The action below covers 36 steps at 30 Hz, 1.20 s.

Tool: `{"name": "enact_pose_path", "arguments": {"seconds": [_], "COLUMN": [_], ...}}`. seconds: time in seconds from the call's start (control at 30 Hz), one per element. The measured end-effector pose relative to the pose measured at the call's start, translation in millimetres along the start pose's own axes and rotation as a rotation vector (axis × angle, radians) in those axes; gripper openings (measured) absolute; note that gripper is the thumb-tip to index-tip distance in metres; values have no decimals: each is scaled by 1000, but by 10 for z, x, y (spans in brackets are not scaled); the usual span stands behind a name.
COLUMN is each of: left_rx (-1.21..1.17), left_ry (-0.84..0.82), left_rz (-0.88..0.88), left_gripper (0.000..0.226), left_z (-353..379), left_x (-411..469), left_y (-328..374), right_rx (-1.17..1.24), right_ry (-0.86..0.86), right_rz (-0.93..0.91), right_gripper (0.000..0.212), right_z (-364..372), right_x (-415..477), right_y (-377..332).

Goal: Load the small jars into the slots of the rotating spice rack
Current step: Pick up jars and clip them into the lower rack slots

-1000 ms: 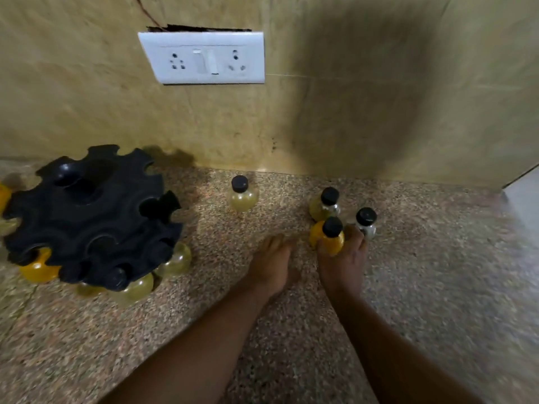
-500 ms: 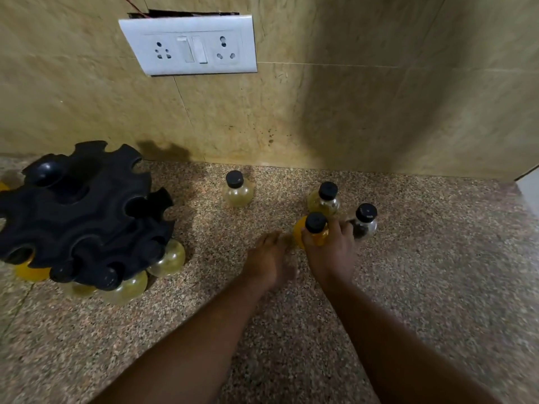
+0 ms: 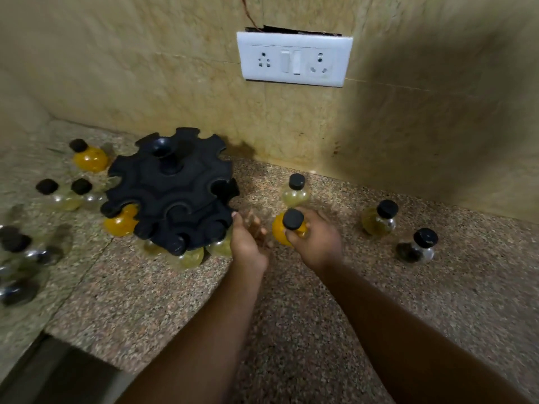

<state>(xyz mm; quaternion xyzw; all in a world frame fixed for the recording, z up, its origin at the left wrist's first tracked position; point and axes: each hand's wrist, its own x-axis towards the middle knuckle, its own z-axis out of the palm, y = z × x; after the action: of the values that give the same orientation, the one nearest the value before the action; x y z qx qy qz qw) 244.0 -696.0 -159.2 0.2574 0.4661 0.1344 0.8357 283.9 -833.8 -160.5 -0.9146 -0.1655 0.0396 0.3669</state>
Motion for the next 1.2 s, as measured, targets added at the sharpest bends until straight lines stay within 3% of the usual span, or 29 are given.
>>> {"name": "enact_pose_path", "arguments": {"seconds": [0.33, 0.57, 0.97, 1.2], "left_rx": [-84, 165, 330, 454], "left_ry": [68, 11, -42, 17], "left_rz": [38, 13, 56, 210], "left_gripper": [41, 36, 31, 34], "left_z": [-736, -1118, -1216, -946], "left_x": [-95, -127, -198, -352], "left_y": [245, 543, 597, 149], "right_rx": [-31, -89, -97, -155], "right_ry": [-219, -216, -201, -183], "right_rz": [-219, -266, -140, -116], "right_gripper": [56, 57, 64, 51], "right_z": [496, 723, 824, 657], "right_x": [-48, -62, 35, -132], "right_y": [-642, -939, -1095, -821]}}
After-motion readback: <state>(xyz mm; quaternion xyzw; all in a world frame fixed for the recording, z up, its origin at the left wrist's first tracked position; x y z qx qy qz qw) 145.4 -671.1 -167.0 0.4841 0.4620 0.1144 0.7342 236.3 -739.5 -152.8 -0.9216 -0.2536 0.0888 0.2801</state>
